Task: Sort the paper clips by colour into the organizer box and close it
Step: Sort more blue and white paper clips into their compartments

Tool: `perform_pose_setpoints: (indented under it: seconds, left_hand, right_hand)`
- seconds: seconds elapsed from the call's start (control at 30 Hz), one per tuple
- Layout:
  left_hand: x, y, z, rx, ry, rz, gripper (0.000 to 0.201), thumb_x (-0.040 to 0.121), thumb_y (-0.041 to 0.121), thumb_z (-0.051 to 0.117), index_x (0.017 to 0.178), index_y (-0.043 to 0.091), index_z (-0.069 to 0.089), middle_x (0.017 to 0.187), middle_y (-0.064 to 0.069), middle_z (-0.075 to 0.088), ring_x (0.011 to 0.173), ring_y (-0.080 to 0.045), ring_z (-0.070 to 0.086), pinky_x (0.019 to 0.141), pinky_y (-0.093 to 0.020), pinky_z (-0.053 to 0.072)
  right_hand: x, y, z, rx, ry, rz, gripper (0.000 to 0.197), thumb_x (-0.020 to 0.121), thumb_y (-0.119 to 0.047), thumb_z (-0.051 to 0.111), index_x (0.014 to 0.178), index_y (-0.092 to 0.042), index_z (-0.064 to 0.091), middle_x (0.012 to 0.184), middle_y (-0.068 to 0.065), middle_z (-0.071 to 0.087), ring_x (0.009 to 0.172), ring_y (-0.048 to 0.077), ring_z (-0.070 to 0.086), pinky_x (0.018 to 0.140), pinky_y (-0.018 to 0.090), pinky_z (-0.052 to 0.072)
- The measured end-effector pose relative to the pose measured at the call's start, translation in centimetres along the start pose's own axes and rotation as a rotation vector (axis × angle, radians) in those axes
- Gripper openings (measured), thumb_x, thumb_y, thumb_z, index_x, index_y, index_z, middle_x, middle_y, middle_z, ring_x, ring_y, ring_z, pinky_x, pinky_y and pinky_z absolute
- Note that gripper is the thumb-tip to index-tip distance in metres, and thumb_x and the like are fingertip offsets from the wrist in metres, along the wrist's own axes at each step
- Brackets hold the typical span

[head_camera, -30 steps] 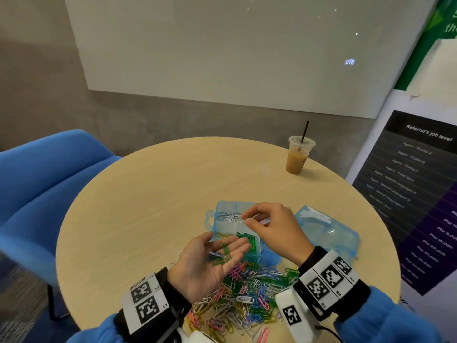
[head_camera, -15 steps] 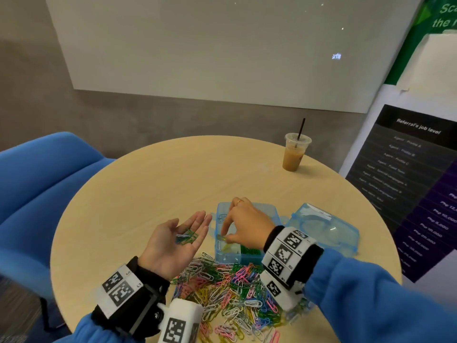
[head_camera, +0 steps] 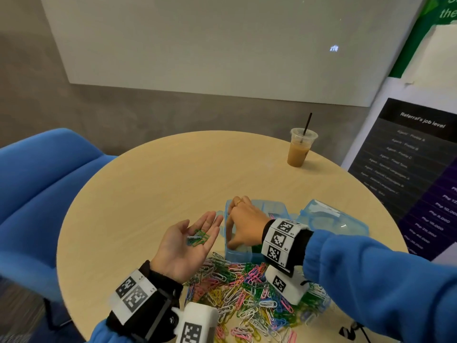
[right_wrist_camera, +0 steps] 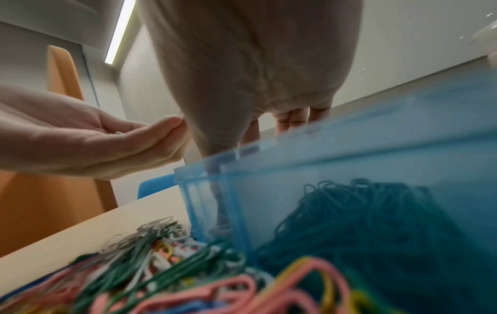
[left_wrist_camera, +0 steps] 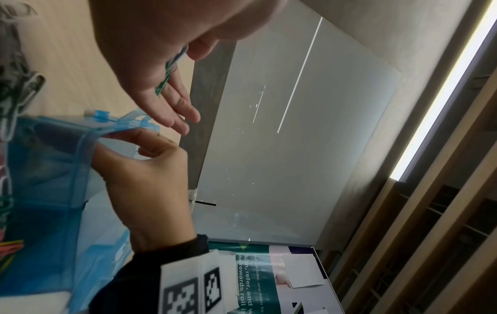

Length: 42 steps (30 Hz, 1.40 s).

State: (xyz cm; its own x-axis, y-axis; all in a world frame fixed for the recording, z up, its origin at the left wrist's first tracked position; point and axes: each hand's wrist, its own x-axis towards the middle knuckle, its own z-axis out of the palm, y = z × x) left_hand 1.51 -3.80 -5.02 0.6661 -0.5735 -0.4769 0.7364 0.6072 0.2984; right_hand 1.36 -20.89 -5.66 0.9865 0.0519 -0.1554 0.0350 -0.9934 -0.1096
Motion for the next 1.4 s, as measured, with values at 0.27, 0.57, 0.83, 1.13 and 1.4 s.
perform_pose_setpoints:
  seconds: [0.27, 0.57, 0.83, 1.13, 1.4]
  left_hand:
    - [-0.7, -0.5, 0.5, 0.035, -0.024, 0.008, 0.045, 0.105, 0.021, 0.029, 0.123, -0.011, 0.055, 0.121, -0.021, 0.063, 0.113, -0.034, 0.060, 0.098, -0.042, 0.047]
    - [-0.7, -1.5, 0.7, 0.101, -0.026, -0.009, 0.059, 0.105, 0.038, 0.027, 0.131, -0.010, 0.048, 0.127, -0.024, 0.061, 0.124, -0.035, 0.054, 0.110, -0.042, 0.039]
    - [-0.8, -2.5, 0.8, 0.073, -0.086, -0.059, 0.074, 0.102, 0.051, 0.029, 0.140, -0.012, 0.035, 0.135, -0.032, 0.051, 0.123, -0.040, 0.055, 0.108, -0.043, 0.041]
    - [-0.9, -3.4, 0.8, -0.051, -0.186, -0.111, 0.070, 0.103, 0.049, 0.028, 0.136, -0.011, 0.042, 0.113, -0.018, 0.060, 0.087, -0.025, 0.062, 0.063, -0.038, 0.062]
    - [-1.1, -3.7, 0.9, 0.070, -0.194, -0.085, 0.061, 0.105, 0.039, 0.030, 0.128, -0.016, 0.047, 0.128, -0.029, 0.057, 0.126, -0.033, 0.053, 0.080, -0.061, 0.048]
  right_hand:
    - [-0.9, 0.7, -0.1, 0.125, -0.067, 0.031, 0.013, 0.074, -0.032, 0.078, 0.077, -0.026, 0.067, 0.105, 0.001, 0.033, 0.113, 0.023, 0.030, 0.097, 0.040, 0.038]
    - [0.2, 5.7, -4.2, 0.441, 0.259, 0.188, 0.020, 0.055, -0.052, 0.082, 0.062, -0.037, 0.070, 0.106, 0.006, 0.058, 0.116, 0.032, 0.049, 0.100, 0.045, 0.042]
    - [-4.9, -0.6, -4.6, 0.435, 0.277, -0.303, 0.011, 0.083, -0.032, 0.074, 0.091, -0.025, 0.074, 0.098, -0.006, 0.051, 0.092, 0.005, 0.047, 0.075, 0.009, 0.034]
    - [-5.1, -1.5, -3.1, 0.482, 0.211, -0.328, 0.009, 0.084, -0.021, 0.075, 0.088, -0.013, 0.077, 0.086, 0.005, 0.069, 0.077, 0.010, 0.059, 0.072, 0.025, 0.048]
    - [-5.4, -0.8, -3.9, 0.589, 0.269, -0.280, 0.006, 0.082, -0.020, 0.076, 0.079, -0.015, 0.077, 0.073, 0.001, 0.072, 0.068, 0.005, 0.064, 0.066, 0.017, 0.050]
